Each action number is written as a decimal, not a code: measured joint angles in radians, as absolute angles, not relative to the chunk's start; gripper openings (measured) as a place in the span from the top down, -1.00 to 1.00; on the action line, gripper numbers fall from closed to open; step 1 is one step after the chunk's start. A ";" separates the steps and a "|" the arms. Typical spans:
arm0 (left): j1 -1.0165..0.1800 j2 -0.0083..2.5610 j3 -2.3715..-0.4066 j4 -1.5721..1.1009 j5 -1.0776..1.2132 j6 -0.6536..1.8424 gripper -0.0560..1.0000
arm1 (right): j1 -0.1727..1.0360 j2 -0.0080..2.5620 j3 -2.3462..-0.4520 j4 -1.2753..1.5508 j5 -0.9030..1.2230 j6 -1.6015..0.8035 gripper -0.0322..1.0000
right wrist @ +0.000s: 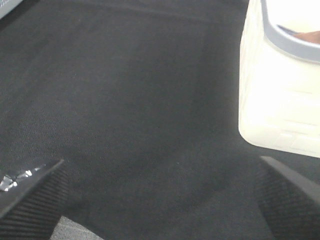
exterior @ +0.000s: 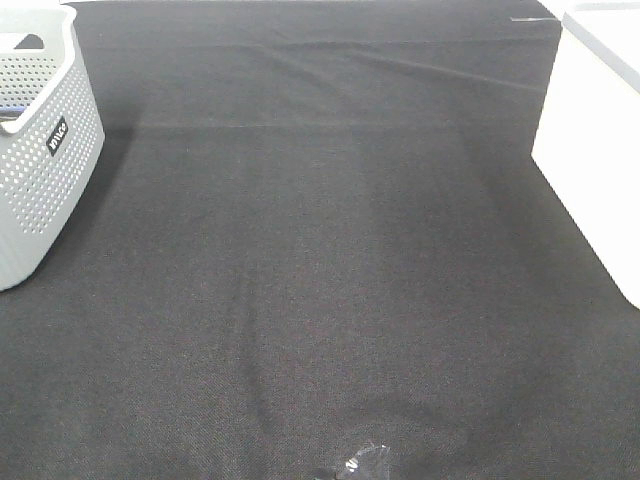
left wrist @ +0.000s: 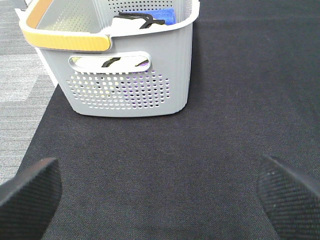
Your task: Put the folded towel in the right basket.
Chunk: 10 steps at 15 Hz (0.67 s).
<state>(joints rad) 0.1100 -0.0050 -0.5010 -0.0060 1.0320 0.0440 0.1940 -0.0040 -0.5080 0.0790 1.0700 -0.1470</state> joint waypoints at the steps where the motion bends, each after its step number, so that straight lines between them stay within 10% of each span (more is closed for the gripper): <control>1: 0.110 -0.005 -0.501 0.000 1.032 0.044 -0.98 | 0.194 -0.004 -0.507 0.075 1.071 -0.142 -0.94; 10: 0.110 -0.005 -0.501 -0.006 1.032 0.044 -0.98 | 0.071 -0.004 -0.504 0.012 1.070 -0.023 -0.94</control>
